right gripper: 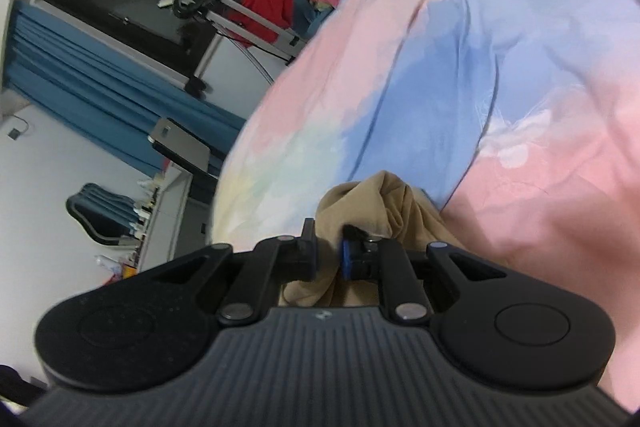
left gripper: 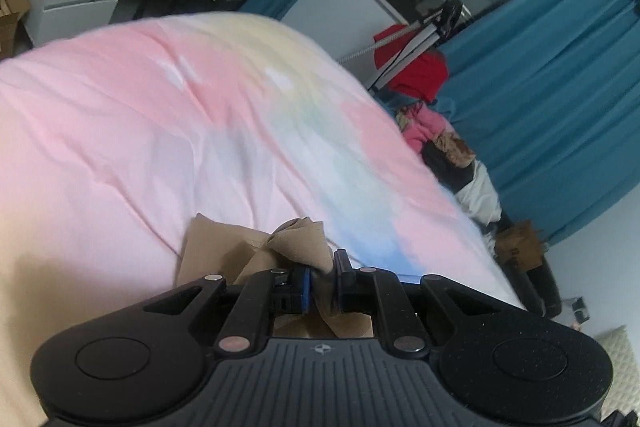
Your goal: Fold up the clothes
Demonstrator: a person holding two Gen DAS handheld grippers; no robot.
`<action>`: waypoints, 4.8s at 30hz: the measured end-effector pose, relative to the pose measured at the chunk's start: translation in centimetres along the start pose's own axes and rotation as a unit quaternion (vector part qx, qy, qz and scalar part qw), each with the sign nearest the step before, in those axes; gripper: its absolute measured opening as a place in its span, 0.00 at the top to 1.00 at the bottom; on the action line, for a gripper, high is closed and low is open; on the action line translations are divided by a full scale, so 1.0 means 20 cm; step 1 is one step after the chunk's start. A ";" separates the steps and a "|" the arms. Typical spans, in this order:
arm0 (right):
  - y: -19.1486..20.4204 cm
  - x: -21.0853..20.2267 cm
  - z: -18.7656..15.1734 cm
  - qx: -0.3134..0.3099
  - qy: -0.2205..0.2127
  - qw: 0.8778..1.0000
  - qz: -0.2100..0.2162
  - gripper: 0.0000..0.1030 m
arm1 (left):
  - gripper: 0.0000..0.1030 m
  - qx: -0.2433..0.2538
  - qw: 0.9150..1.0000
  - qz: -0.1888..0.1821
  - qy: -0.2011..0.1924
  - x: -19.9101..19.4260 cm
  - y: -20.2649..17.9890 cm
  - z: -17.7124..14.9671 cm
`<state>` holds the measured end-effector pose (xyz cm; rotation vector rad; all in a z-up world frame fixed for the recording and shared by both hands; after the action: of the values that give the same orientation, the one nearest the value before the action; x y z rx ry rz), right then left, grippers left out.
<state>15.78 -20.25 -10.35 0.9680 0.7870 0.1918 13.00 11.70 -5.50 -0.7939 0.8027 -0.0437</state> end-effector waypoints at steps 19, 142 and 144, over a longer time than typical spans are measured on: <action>0.04 0.14 0.00 -0.094 0.025 0.995 -0.015 0.65 | 0.72 0.116 0.993 0.029 0.003 0.17 -0.02 0.00; -0.11 -0.37 -0.14 0.177 -0.032 0.978 0.106 0.65 | 0.81 -0.046 0.983 -0.169 0.057 -0.21 -0.24 -0.28; -0.10 -0.46 -0.01 0.181 -0.051 0.976 0.107 0.66 | 0.81 -0.039 0.981 -0.174 0.076 -0.16 -0.43 -0.26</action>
<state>8.67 -25.74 -7.34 1.4000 0.6331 0.1869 9.35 3.27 -0.05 -1.0085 0.8048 -0.3906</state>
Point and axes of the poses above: each gripper's, at about its wrist camera, not at the fingertips, and x roughly the way its jaws point, y to its left, z to its top, the point moved 6 cm from there along x, roughly the way its jaws point, and after that the axes turned 8 degrees about y, right-handed, at the moved point
